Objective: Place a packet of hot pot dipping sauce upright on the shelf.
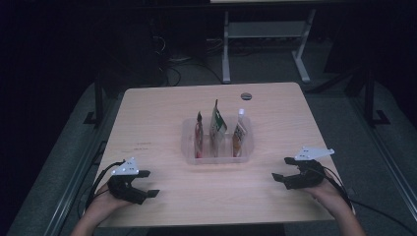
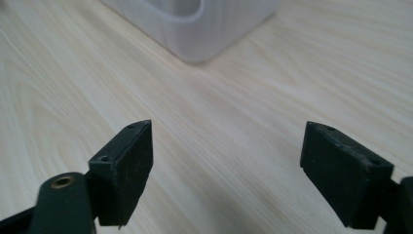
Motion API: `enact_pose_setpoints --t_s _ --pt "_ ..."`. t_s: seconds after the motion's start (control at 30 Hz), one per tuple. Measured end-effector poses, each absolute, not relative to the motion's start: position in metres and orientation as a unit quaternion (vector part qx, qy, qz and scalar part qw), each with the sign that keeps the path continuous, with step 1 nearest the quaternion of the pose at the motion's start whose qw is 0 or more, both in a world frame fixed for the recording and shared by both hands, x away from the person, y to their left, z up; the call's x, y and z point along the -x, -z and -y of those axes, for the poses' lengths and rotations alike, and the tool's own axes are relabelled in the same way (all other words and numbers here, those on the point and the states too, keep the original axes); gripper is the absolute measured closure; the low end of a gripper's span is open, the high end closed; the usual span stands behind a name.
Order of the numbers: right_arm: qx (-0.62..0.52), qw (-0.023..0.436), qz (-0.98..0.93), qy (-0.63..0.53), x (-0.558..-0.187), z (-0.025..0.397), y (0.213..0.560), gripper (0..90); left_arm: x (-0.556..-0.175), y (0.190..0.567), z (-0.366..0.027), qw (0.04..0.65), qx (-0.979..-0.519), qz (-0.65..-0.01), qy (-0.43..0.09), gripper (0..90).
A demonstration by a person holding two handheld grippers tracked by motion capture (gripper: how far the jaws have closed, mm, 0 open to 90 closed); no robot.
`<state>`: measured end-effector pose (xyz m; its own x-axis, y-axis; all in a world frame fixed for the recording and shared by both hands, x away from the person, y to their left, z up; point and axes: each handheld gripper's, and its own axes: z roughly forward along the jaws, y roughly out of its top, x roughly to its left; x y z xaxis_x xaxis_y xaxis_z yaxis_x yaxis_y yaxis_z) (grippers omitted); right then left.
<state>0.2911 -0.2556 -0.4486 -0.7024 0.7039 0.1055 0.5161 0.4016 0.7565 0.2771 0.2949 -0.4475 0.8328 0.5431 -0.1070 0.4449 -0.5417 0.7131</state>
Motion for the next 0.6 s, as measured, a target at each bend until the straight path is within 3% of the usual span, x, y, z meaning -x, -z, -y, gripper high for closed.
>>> enact_pose_setpoints --t_s 0.6 --pt "-0.376 0.115 -0.833 -0.389 -0.2941 0.2617 0.4585 15.2 -0.2804 0.4554 -0.2948 0.357 -0.891 -0.272 -0.066 17.6"
